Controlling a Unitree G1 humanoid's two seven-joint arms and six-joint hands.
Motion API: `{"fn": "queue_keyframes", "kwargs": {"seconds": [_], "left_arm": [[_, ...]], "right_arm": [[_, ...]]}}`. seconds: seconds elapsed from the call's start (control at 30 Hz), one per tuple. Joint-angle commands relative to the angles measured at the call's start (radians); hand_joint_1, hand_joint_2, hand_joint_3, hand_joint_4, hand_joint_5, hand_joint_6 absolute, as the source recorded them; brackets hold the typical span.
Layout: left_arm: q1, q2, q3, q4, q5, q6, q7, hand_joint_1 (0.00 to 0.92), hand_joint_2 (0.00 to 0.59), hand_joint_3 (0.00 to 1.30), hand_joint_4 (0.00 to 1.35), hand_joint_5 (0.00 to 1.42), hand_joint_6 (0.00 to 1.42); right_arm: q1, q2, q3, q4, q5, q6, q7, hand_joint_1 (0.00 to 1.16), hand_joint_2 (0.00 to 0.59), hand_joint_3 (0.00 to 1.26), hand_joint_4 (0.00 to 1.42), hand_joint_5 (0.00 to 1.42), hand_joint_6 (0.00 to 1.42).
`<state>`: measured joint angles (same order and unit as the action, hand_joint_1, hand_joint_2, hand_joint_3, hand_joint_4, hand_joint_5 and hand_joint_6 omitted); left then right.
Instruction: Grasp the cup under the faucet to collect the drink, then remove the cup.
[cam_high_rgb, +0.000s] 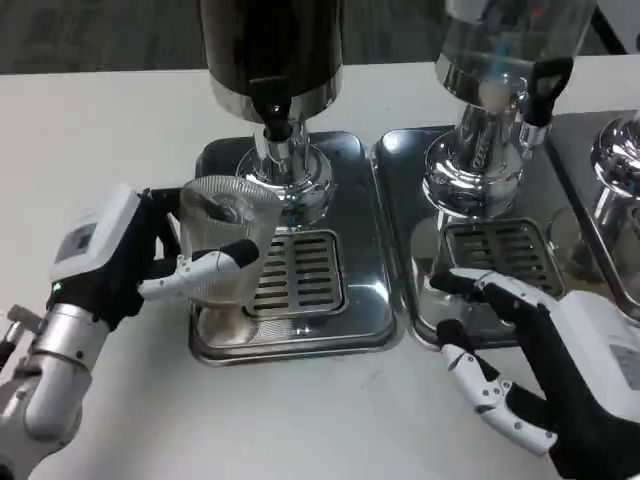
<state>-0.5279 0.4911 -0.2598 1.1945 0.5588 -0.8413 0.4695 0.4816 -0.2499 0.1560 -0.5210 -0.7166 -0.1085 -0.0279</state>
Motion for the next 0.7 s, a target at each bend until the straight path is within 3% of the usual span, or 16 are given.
{"fn": "queue_keyframes", "kwargs": {"seconds": [0.03,0.5,0.7], "left_arm": [[-0.041,-0.018,-0.014,0.018,0.005,0.024,-0.002,0.232,0.174,0.73,0.80,1.05,1.30],[-0.078,-0.065,-0.068,0.036,0.020,0.071,-0.008,0.236,0.177,0.71,0.78,1.02,1.28],[-0.077,-0.062,-0.092,0.022,0.046,0.063,0.014,0.221,0.175,0.67,0.73,0.98,1.21]], "right_arm": [[0.020,0.007,-0.005,-0.026,-0.007,0.004,-0.007,0.27,0.435,0.34,0.29,0.30,0.37],[0.026,0.025,0.007,-0.057,-0.013,0.022,0.010,0.27,0.435,0.34,0.29,0.30,0.37],[0.024,0.033,0.014,-0.057,-0.014,0.026,0.010,0.27,0.435,0.34,0.29,0.30,0.37]]}}
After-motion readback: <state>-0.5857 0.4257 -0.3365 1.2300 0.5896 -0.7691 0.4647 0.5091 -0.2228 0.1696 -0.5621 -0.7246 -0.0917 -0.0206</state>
